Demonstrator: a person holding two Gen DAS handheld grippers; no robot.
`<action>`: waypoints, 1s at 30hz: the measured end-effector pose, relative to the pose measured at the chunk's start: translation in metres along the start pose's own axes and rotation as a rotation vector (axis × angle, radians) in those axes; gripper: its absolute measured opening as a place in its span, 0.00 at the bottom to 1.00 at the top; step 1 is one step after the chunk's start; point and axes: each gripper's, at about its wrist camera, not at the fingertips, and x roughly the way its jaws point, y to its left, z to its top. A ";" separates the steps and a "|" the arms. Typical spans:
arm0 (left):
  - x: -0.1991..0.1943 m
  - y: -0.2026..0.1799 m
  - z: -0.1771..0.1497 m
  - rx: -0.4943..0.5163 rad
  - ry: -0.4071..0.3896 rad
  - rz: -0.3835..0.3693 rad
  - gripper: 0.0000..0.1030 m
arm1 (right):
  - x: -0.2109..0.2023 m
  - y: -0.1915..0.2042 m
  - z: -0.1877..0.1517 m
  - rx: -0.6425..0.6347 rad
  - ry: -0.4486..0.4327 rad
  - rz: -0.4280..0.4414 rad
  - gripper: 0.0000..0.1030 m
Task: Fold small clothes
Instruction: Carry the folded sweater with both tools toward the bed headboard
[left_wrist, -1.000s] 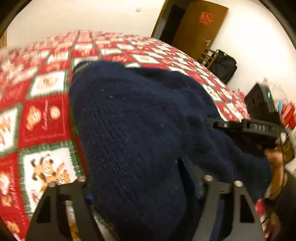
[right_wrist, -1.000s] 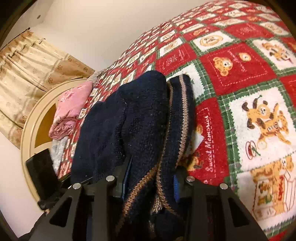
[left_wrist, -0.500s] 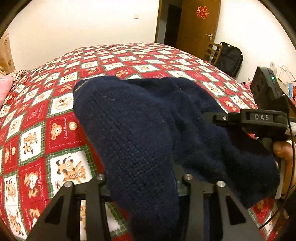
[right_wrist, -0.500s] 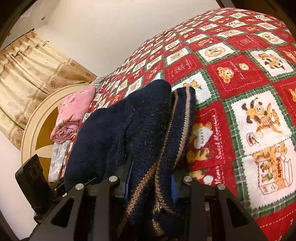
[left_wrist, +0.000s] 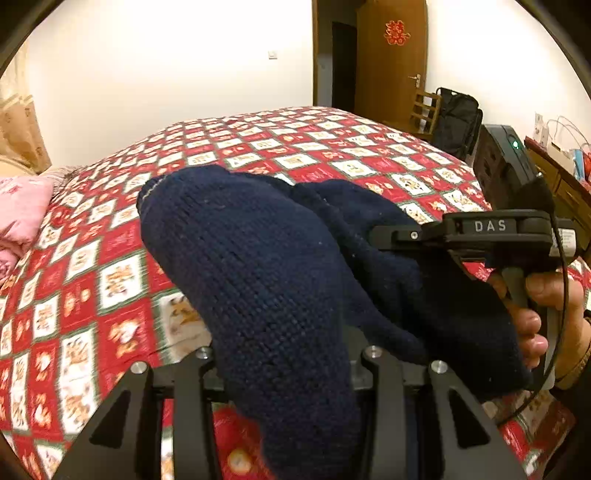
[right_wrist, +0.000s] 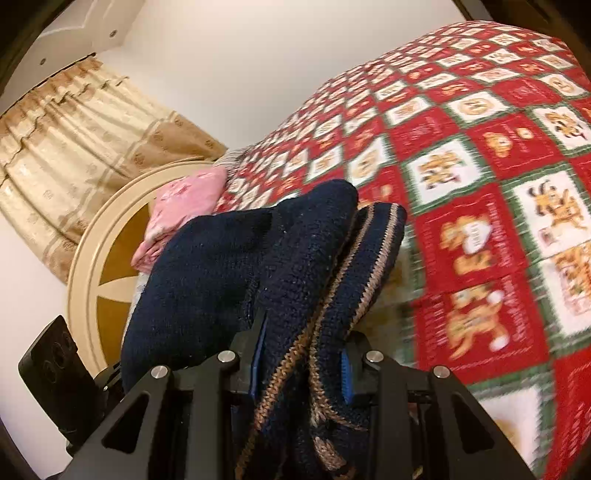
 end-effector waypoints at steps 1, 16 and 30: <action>-0.008 0.005 -0.003 -0.007 -0.001 0.004 0.40 | 0.001 0.009 -0.004 -0.011 0.004 0.008 0.32; -0.109 0.082 -0.058 -0.146 -0.063 0.121 0.40 | 0.052 0.138 -0.054 -0.103 0.094 0.184 0.32; -0.178 0.144 -0.117 -0.281 -0.132 0.214 0.40 | 0.107 0.245 -0.091 -0.239 0.186 0.246 0.32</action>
